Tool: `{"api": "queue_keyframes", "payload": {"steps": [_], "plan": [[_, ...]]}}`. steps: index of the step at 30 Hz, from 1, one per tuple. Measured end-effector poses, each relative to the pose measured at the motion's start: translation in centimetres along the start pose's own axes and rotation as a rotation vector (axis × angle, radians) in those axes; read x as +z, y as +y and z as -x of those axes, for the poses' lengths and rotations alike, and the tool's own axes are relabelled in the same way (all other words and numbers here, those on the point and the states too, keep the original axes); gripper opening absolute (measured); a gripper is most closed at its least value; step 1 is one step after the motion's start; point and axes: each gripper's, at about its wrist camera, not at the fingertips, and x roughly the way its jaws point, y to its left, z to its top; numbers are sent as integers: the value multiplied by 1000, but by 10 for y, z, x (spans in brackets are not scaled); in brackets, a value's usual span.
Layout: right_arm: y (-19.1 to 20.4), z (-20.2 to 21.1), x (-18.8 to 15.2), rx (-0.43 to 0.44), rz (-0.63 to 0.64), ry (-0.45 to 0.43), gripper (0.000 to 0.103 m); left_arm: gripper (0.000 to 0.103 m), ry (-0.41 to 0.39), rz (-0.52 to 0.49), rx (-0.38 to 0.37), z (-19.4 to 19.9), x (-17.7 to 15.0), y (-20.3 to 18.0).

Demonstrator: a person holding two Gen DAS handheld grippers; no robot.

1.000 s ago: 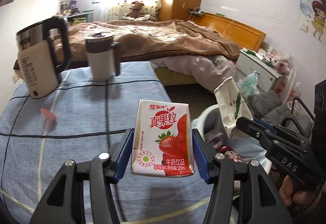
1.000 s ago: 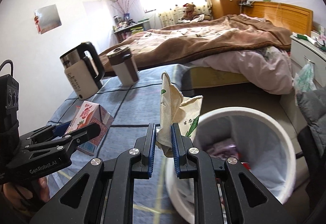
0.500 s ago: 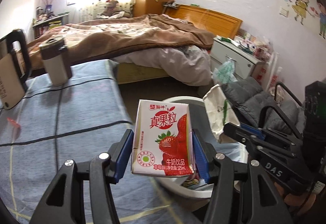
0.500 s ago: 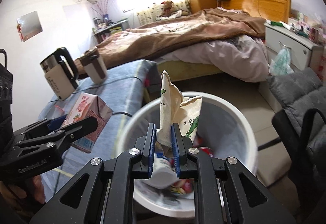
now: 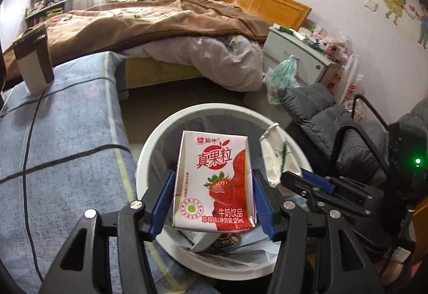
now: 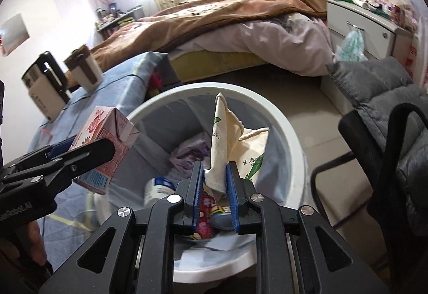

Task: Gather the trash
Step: 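Open both tools to drop the carton and tissue into the bin, then move both open tools back over the table toward the clear cup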

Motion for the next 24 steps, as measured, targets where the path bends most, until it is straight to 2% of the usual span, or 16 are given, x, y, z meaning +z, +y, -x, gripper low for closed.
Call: {"api": "queue_keyframes", "payload": {"steps": [3, 6, 8, 10, 12, 18, 24], "plan": [[-2, -3, -1, 9, -6, 10, 19, 59, 16, 22, -9, -4, -3, 4], [-1, -5, -1, -8, 2, 16, 21, 64, 12, 8, 14, -3, -4, 4], [-1, -3, -1, -8, -3, 10, 22, 64, 9, 13, -6, -1, -4, 6], [0, -2, -1, 9, -8, 6, 29, 64, 2, 13, 0, 3, -4, 8], [2, 0, -1, 4, -8, 0, 33, 65, -9, 11, 5, 7, -4, 10], [18, 10, 2, 39, 5, -35, 33, 66, -52, 20, 27, 30, -6, 26], [47, 19, 4, 95, 36, -85, 33, 67, -123, 43, 94, 60, -12, 55]]}}
